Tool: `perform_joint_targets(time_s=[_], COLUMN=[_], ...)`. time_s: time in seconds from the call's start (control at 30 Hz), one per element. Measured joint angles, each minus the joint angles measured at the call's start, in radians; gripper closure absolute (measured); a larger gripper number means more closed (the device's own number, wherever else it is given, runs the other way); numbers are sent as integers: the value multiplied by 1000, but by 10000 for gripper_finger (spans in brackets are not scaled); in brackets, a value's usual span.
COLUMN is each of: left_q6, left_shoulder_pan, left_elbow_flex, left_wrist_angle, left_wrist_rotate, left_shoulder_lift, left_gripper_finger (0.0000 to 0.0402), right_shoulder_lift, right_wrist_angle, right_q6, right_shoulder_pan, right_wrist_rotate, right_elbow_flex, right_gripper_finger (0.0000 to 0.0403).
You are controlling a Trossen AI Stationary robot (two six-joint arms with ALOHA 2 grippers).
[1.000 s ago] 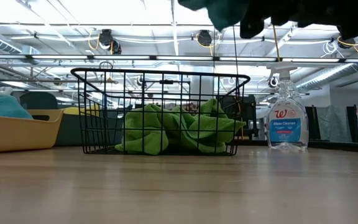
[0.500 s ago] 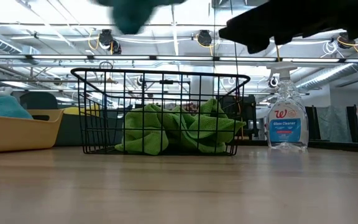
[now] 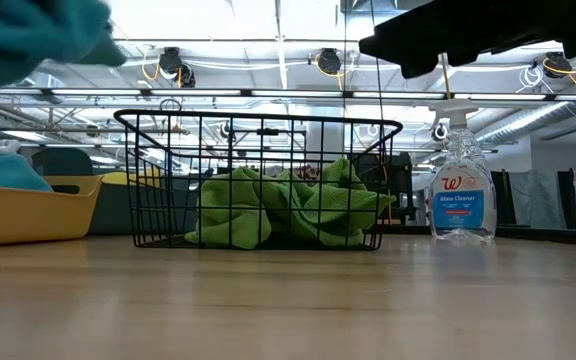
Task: Sort microfiber towel by color & place in baskets
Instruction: Put the blue microfiber towel into the yellow bin
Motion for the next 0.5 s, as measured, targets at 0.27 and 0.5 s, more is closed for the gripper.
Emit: perform_joint_targets(time_s=[0.27,0.5], left_q6=[-28,45], left_shoulder_pan=[37,145], left_elbow_flex=[-139,-308], left_wrist_angle=[-6,-5], left_wrist_rotate=[137,197], left_shoulder_lift=[-2,-96], left_gripper_finger=[354,354], right_shoulder_lift=[0,1], right_wrist_angle=[9,6], right_q6=[-45,-54], right_shoulder_pan=[0,0], right_wrist_rotate=[0,0], right_elbow_flex=[0,0], right_gripper_finger=[234,234])
